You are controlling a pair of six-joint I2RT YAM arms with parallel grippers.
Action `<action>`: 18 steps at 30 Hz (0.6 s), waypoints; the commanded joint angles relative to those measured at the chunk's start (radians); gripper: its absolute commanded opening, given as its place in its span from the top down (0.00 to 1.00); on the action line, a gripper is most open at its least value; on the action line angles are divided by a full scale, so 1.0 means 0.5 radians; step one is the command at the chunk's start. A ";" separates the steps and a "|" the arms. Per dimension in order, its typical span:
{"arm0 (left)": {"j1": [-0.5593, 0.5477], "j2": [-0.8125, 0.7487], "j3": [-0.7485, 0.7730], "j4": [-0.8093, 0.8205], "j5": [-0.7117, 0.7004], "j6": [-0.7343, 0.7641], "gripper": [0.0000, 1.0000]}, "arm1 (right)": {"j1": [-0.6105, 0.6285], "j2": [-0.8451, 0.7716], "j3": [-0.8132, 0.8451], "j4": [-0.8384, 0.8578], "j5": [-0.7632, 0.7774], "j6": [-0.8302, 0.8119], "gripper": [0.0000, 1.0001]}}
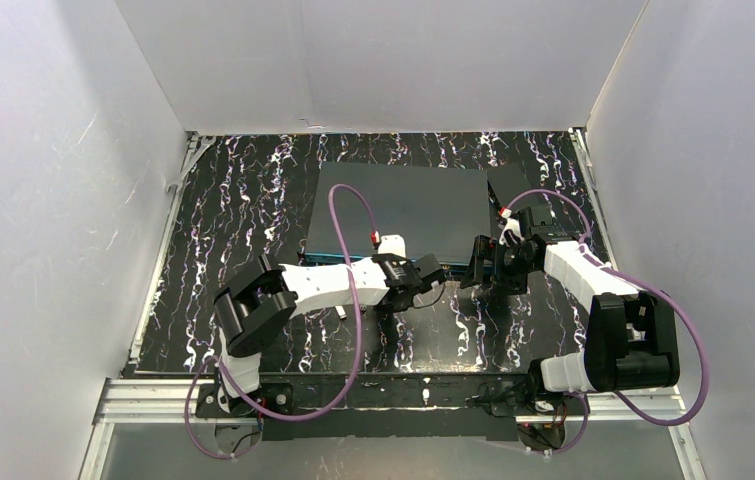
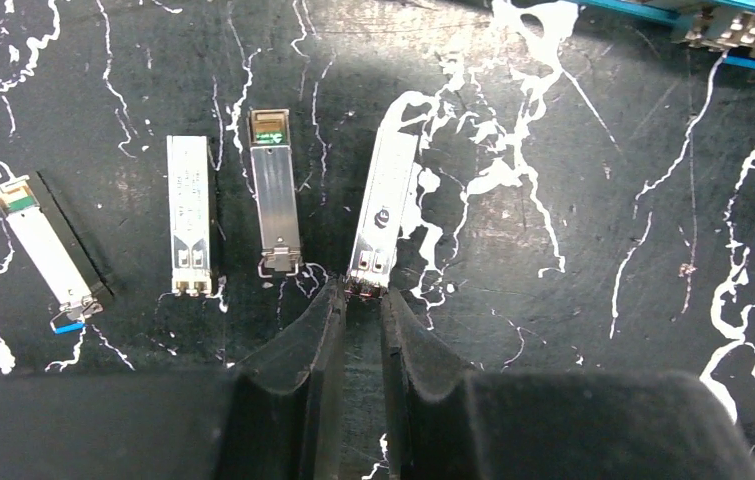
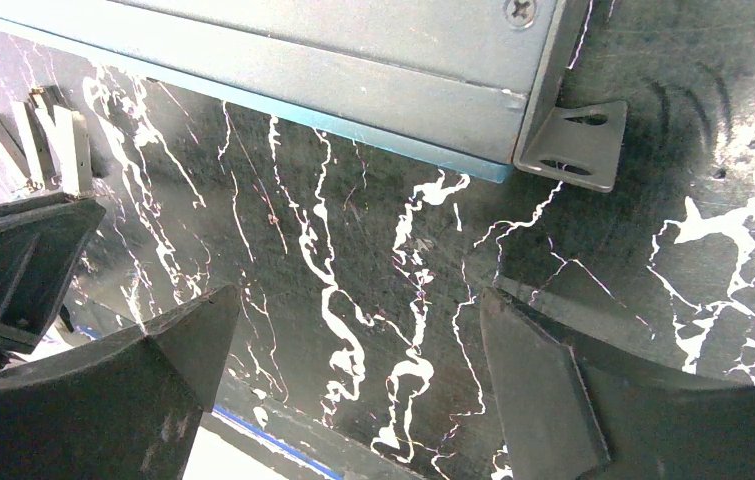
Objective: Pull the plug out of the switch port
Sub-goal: Place the plug at the center of the board.
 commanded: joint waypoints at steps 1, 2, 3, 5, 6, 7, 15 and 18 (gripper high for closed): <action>0.021 -0.023 0.070 -0.138 -0.065 -0.080 1.00 | -0.009 0.013 -0.021 0.041 -0.032 -0.024 0.00; 0.022 -0.018 0.077 -0.140 -0.059 -0.078 1.00 | -0.009 0.014 -0.021 0.041 -0.034 -0.023 0.00; 0.025 -0.010 0.082 -0.141 -0.053 -0.074 1.00 | -0.009 0.013 -0.021 0.041 -0.033 -0.024 0.00; 0.030 0.006 0.098 -0.154 -0.035 -0.071 1.00 | -0.008 0.013 -0.021 0.040 -0.032 -0.023 0.00; 0.034 0.012 0.108 -0.166 -0.026 -0.069 1.00 | -0.008 0.013 -0.021 0.041 -0.033 -0.024 0.00; 0.034 0.021 0.117 -0.173 -0.019 -0.069 0.98 | -0.009 0.013 -0.021 0.040 -0.032 -0.024 0.00; 0.052 0.040 0.123 -0.178 0.024 -0.071 0.89 | -0.009 0.013 -0.021 0.044 -0.029 -0.022 0.00; 0.056 0.048 0.130 -0.186 0.038 -0.066 0.87 | -0.009 0.012 -0.021 0.043 -0.032 -0.023 0.00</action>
